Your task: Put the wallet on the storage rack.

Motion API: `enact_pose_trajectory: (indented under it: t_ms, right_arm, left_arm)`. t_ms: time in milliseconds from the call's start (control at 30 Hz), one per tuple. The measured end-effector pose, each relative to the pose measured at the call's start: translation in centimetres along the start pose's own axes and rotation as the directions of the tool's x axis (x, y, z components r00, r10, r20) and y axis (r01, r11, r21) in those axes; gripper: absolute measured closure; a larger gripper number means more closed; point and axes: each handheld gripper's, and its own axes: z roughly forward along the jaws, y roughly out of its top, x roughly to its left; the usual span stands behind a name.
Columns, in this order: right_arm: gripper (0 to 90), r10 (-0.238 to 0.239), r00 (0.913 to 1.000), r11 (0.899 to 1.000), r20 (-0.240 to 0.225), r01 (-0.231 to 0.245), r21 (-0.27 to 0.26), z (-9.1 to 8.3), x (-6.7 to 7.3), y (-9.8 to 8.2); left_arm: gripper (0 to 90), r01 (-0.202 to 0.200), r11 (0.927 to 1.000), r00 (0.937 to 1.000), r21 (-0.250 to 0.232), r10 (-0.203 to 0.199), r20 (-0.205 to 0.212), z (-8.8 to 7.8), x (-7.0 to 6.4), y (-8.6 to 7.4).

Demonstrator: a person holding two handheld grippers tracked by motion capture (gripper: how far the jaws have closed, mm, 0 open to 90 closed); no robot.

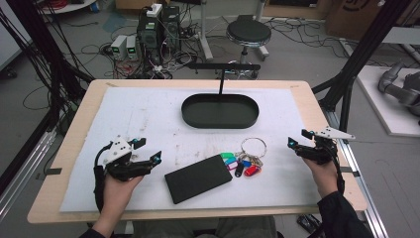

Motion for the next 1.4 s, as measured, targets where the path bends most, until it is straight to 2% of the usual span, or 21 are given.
enact_pose_trajectory:
  t_ms: [167,333,400,567,667,833,900,1000,1033,1133,1300,1333,1400]
  right_arm:
    - [30.5,-0.002,0.9999,1.0,0.012,0.002,0.001,0.1,0.0,0.1]
    - [30.6,0.0,0.9999,1.0,0.015,0.0,0.0,0.1,0.0,0.1]
    - [30.6,-0.003,0.9999,1.0,0.017,0.003,0.002,0.1,0.0,0.1]
    - [30.6,-0.003,0.9998,1.0,0.018,0.003,0.001,0.1,0.0,0.1]
    - [30.6,-0.011,0.9998,1.0,0.019,0.011,0.0,0.1,0.0,0.1]
    - [30.6,-0.012,0.9997,1.0,0.021,0.012,0.001,0.1,0.0,0.1]
    - [30.6,-0.012,0.9997,1.0,0.021,0.012,0.001,0.1,0.0,0.1]
    - [30.6,-0.015,0.9997,1.0,0.021,0.015,0.005,0.1,0.0,0.1]
    - [30.7,-0.016,0.9996,1.0,0.024,0.016,0.008,0.2,0.1,0.1]
    - [30.7,-0.021,0.9995,1.0,0.024,0.021,0.009,0.2,0.1,0.1]
    - [30.7,-0.027,0.9993,1.0,0.025,0.026,0.015,0.2,0.1,0.1]
    - [30.7,-0.026,0.9994,1.0,0.025,0.025,0.015,0.3,0.1,0.1]
    - [30.7,-0.027,0.9994,0.999,0.023,0.026,0.02,0.3,0.1,0.0]
  left_arm:
    - [26.7,0.037,0.999,0.9992,0.024,-0.038,0.014,-0.5,-0.6,-0.5]
    - [26.7,0.049,0.9976,0.9981,0.05,-0.051,0.036,-0.6,-0.9,-0.9]
    - [26.7,0.069,0.9962,0.996,0.053,-0.072,0.054,-0.5,-1.0,-1.2]
    - [27.7,0.079,0.993,0.9931,0.087,-0.086,0.08,0.0,-1.4,-1.7]
    - [30.3,0.091,0.9905,0.9888,0.103,-0.102,0.109,0.4,-1.7,-2.1]
    - [33.9,0.104,0.9855,0.9847,0.134,-0.121,0.125,0.9,-1.8,-2.5]
    - [35.6,0.121,0.9814,0.98,0.149,-0.142,0.139,1.2,-1.9,-2.7]
    - [38.0,0.126,0.976,0.9765,0.177,-0.154,0.151,1.5,-1.9,-3.0]
    - [41.1,0.132,0.9734,0.9746,0.187,-0.162,0.155,1.6,-2.0,-3.1]
    - [41.5,0.152,0.9665,0.9689,0.207,-0.187,0.162,1.9,-1.9,-3.4]
    - [43.7,0.168,0.9526,0.9662,0.254,-0.21,0.15,2.3,-1.7,-3.8]
    - [43.8,0.174,0.9463,0.9642,0.272,-0.22,0.148,2.4,-1.7,-3.9]
    - [43.9,0.176,0.946,0.9633,0.273,-0.222,0.15,2.4,-1.7,-3.9]
